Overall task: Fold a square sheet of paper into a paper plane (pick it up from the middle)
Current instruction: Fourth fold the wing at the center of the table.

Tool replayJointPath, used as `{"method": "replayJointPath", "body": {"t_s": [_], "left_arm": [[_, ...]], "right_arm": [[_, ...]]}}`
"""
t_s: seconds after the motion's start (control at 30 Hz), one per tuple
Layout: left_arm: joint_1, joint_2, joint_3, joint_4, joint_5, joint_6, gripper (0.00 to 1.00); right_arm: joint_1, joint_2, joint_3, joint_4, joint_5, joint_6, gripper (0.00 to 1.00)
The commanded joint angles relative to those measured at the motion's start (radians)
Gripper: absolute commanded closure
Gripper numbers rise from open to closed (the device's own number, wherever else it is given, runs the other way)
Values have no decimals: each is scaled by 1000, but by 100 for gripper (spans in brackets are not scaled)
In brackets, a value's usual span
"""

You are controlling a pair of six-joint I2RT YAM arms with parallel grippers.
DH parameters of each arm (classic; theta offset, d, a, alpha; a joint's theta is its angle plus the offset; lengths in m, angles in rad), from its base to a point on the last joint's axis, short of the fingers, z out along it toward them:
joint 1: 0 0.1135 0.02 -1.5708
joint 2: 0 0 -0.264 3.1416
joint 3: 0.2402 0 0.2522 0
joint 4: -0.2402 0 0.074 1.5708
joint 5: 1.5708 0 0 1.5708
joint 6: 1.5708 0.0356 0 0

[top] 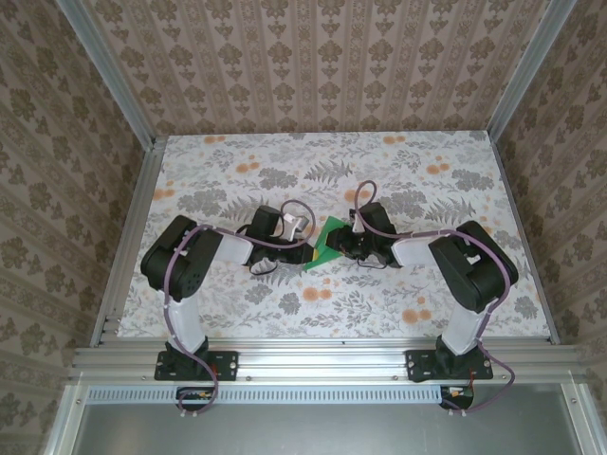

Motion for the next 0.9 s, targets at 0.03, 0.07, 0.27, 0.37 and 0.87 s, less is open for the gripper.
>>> {"method": "replayJointPath", "body": {"t_s": [0.03, 0.07, 0.27, 0.37, 0.87], "left_arm": [[12, 29, 6, -6, 22, -32, 100], [14, 32, 5, -5, 23, -36, 100], [15, 28, 6, 2, 22, -47, 100], [15, 24, 7, 0, 22, -50, 100], [15, 37, 39, 23, 48, -73, 77]], "right_arm": [[-4, 42, 35, -32, 12, -8, 64], [-4, 47, 42, -46, 18, -3, 63], [-4, 68, 63, -129, 63, 10, 61], [-3, 65, 79, -212, 107, 1, 60], [3, 76, 82, -227, 124, 6, 57]]}}
